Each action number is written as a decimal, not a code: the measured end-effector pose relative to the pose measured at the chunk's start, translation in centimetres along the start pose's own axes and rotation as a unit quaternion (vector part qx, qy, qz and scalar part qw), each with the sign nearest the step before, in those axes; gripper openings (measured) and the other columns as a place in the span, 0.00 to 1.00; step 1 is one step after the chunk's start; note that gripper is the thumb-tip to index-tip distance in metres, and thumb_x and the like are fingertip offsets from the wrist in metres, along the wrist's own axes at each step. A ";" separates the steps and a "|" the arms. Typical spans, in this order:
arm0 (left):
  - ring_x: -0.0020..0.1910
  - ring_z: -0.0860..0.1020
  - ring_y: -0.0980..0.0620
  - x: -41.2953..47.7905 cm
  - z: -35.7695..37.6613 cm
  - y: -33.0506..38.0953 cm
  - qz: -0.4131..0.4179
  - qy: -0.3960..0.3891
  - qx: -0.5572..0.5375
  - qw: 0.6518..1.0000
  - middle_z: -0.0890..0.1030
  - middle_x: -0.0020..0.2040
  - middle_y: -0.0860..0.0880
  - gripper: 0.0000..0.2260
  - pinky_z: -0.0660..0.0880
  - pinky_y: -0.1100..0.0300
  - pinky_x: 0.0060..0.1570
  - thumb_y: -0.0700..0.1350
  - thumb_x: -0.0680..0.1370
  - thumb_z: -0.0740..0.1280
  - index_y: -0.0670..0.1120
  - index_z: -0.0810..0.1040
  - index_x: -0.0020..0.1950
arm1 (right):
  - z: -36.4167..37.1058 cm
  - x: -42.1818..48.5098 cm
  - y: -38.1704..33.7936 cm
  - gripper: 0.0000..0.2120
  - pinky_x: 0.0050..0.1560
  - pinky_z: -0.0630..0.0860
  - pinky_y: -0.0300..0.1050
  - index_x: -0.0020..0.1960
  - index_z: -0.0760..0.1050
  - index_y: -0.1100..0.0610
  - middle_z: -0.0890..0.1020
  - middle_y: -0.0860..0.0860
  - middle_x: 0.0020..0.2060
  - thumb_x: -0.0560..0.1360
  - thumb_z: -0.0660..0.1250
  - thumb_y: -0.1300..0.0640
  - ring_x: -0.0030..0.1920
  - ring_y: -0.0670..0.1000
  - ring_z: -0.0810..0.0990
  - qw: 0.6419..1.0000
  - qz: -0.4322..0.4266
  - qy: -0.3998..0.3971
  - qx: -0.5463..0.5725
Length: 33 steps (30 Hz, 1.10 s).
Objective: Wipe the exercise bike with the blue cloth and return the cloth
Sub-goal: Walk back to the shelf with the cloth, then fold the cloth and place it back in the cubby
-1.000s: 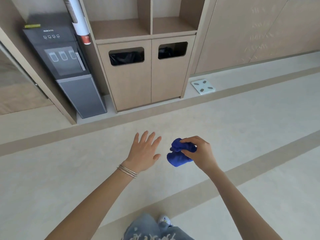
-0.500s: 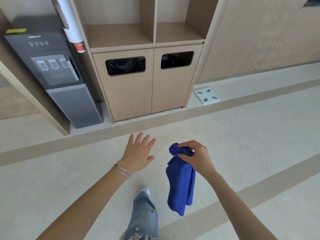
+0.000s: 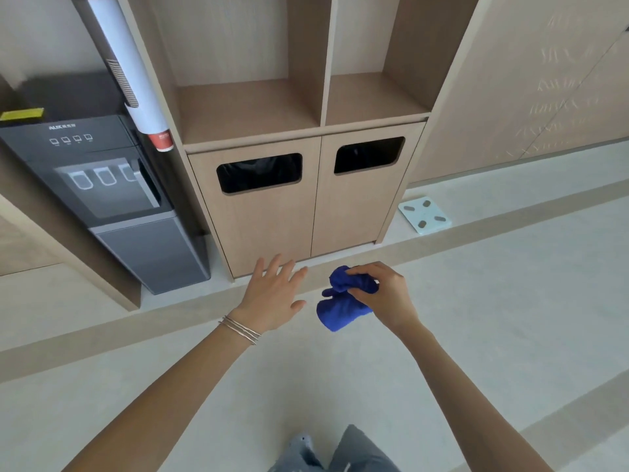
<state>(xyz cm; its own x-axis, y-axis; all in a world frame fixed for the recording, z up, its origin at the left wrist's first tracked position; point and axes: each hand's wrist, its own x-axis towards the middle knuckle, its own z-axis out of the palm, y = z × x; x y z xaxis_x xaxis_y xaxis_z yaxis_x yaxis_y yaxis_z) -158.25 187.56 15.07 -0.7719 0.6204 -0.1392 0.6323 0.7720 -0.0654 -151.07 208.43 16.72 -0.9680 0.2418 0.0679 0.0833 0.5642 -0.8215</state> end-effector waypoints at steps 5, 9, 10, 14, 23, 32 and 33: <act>0.75 0.53 0.42 3.7 0.6 -2.8 -0.016 -0.006 -0.002 1.000 0.59 0.76 0.46 0.28 0.51 0.41 0.72 0.58 0.79 0.55 0.49 0.53 0.76 | 1.1 6.0 -0.1 0.15 0.44 0.67 0.22 0.50 0.81 0.54 0.79 0.47 0.44 0.66 0.71 0.68 0.45 0.44 0.76 0.999 -0.032 -0.027 -0.015; 0.76 0.52 0.41 7.2 1.1 -5.4 -0.042 -0.032 -0.004 0.999 0.58 0.76 0.45 0.28 0.51 0.40 0.71 0.59 0.79 0.55 0.50 0.54 0.76 | 2.5 10.8 1.1 0.14 0.44 0.66 0.21 0.50 0.81 0.56 0.78 0.46 0.44 0.67 0.71 0.68 0.44 0.44 0.75 0.996 -0.049 -0.062 -0.028; 0.76 0.52 0.41 8.2 1.1 -6.1 -0.048 -0.034 -0.003 0.998 0.57 0.76 0.46 0.28 0.51 0.40 0.72 0.59 0.79 0.55 0.50 0.54 0.76 | 2.8 12.3 1.3 0.14 0.44 0.67 0.22 0.50 0.81 0.55 0.79 0.47 0.45 0.67 0.71 0.68 0.45 0.45 0.75 0.996 -0.051 -0.069 -0.026; 0.76 0.51 0.41 12.9 0.4 -9.0 -0.074 -0.031 -0.011 0.997 0.57 0.77 0.47 0.28 0.50 0.40 0.72 0.59 0.79 0.55 0.50 0.54 0.76 | 3.4 19.1 1.4 0.14 0.44 0.69 0.24 0.51 0.81 0.56 0.81 0.52 0.48 0.67 0.71 0.68 0.47 0.48 0.76 0.994 -0.070 -0.085 -0.013; 0.76 0.51 0.44 23.8 -1.2 -14.4 -0.156 0.003 -0.023 0.987 0.57 0.77 0.48 0.31 0.49 0.43 0.73 0.61 0.78 0.56 0.51 0.50 0.77 | 4.5 34.0 -0.1 0.14 0.45 0.68 0.23 0.50 0.81 0.59 0.81 0.53 0.47 0.67 0.70 0.71 0.45 0.47 0.76 0.989 -0.109 -0.103 0.014; 0.76 0.52 0.44 28.6 -1.4 -20.5 -0.188 0.013 -0.033 0.982 0.59 0.76 0.48 0.31 0.49 0.43 0.72 0.61 0.78 0.56 0.50 0.53 0.77 | 7.8 43.7 -2.3 0.13 0.45 0.70 0.27 0.52 0.80 0.55 0.80 0.48 0.48 0.69 0.71 0.65 0.46 0.41 0.75 0.985 -0.101 -0.130 0.054; 0.76 0.52 0.44 29.2 -1.5 -21.7 -0.191 0.019 -0.035 0.981 0.59 0.76 0.47 0.31 0.49 0.42 0.72 0.60 0.78 0.57 0.50 0.53 0.77 | 8.3 44.8 -2.8 0.13 0.46 0.70 0.26 0.53 0.79 0.54 0.80 0.48 0.49 0.69 0.72 0.65 0.46 0.40 0.75 0.984 -0.095 -0.132 0.068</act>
<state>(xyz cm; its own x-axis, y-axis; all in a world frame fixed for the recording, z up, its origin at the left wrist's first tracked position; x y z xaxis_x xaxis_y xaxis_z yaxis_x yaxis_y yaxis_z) -194.58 189.15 13.93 -0.9543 0.2875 -0.0811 0.2912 0.9559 -0.0375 -196.62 211.13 17.35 -0.9924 -0.0809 0.0930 -0.1202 0.4651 -0.8771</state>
